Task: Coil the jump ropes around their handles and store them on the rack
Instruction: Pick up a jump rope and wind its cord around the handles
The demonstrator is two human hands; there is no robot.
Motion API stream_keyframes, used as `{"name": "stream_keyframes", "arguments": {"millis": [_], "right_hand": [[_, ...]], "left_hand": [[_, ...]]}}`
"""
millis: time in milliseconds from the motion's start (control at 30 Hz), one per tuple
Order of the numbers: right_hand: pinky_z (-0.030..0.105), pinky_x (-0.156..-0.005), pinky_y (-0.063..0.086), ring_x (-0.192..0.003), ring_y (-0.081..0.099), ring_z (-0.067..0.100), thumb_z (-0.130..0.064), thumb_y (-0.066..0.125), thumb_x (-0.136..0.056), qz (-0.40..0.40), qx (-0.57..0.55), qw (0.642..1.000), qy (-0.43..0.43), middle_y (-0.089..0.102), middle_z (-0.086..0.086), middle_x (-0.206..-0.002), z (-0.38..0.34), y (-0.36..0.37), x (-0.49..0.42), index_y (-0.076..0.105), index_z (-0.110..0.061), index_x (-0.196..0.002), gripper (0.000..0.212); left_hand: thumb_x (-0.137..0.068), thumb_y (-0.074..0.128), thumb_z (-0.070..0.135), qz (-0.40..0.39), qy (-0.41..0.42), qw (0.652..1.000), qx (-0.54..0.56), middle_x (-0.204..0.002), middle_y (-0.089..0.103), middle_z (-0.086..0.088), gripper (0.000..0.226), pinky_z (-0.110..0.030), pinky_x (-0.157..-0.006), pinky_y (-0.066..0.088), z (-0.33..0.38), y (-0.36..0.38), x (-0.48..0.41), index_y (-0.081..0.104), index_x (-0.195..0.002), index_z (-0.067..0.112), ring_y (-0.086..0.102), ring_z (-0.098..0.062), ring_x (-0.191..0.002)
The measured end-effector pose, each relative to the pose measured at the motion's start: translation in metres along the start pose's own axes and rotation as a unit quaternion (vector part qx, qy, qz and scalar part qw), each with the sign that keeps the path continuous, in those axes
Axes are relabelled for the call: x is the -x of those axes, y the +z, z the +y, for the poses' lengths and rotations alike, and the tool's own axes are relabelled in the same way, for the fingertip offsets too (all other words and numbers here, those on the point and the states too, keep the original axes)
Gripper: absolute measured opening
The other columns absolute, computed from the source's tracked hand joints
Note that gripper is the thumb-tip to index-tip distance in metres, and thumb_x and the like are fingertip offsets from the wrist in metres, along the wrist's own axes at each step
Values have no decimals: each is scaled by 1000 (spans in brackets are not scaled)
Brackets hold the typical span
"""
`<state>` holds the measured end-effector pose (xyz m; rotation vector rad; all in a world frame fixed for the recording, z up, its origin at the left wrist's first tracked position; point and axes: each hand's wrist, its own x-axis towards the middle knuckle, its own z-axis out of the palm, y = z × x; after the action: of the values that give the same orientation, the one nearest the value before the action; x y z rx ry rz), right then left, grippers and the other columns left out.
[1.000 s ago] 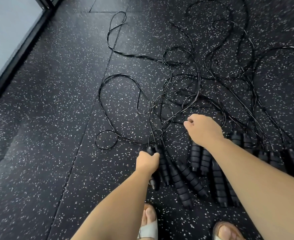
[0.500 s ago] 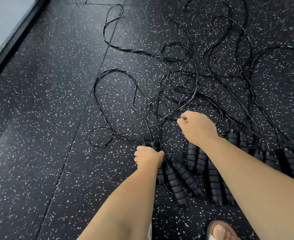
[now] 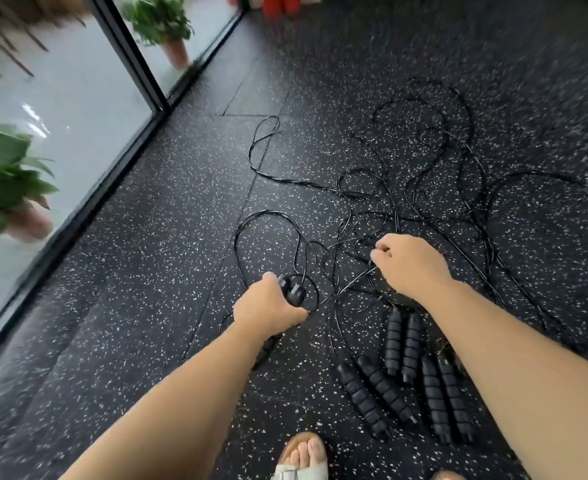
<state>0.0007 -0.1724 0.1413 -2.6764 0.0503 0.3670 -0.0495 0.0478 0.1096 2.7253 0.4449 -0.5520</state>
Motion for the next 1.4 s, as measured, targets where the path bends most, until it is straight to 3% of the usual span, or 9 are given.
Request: {"name": "stream_keyframes", "arguments": {"millis": [133,300,433,567,667,800,967,1233,1400], "right_hand": [[35,-78,52,-88,61,22,-31,44,-97,8,-28,999,-39,67,-1,-96,-35,-37,48,64,-19,-104,24],[39,-72,50,-74,62,29,-28,48,-97,-10,-205,978,-37,71,13,-82,-62,-73,103,68,-4,-82,34],[29,-53,40,-57,54,16,-39,49,-98,-76,-505,860,-10,65,8,-72,-83,-101,147,65,-6,-87,39],[20,-54,46,-73,63,13,-36,53,-97,-63,-605,794,-7,70,2,-93,-88,-121,169,63,-14,-103,25],[27,-64,51,-86,67,22,-24,59,-94,-12,-649,760,13,71,12,-104,-82,-131,171,63,-10,-108,20],[29,-66,51,-79,63,19,-15,60,-93,37,-654,756,10,69,8,-91,-70,-137,169,65,-16,-90,6],[30,-65,51,-79,64,19,-17,58,-95,60,-653,755,21,70,8,-90,-59,-138,160,66,-14,-92,9],[29,-61,52,-78,63,19,-18,55,-96,96,-665,740,28,67,9,-92,-63,-140,143,62,-8,-99,12],[38,-74,51,-79,63,19,-20,55,-94,75,-558,826,-17,70,7,-86,-54,-157,145,68,-8,-87,19]], "left_hand": [[-70,73,45,70,105,986,-106,-84,56,5,52,-31,-65,43,26,-77,45,38,-96,18,57,-21,-78],[-66,75,46,124,146,980,-49,-84,57,5,53,-33,-68,49,60,-140,106,40,-94,19,59,-22,-79],[-65,77,49,137,184,973,32,-85,59,5,53,-31,-66,47,87,-160,150,46,-94,17,59,-18,-77],[-70,74,37,126,219,961,110,-82,57,3,40,-28,-55,38,114,-156,178,45,-87,15,54,-14,-69],[-72,73,34,111,229,956,148,-99,48,1,43,-30,-66,39,128,-149,187,44,-96,15,51,-18,-80],[-69,81,36,112,263,946,155,-116,32,5,74,-27,-80,38,137,-135,195,36,-125,19,50,-18,-93],[-68,83,31,109,288,933,187,-127,27,5,94,-28,-81,40,148,-124,188,22,-139,22,55,-22,-108],[-83,62,39,215,166,962,4,-125,50,-5,49,-42,-88,45,166,-123,182,41,-121,17,52,-28,-117],[-77,61,47,209,131,965,86,-88,58,5,36,-34,-71,42,160,-144,172,45,-96,21,58,-25,-85]]}}
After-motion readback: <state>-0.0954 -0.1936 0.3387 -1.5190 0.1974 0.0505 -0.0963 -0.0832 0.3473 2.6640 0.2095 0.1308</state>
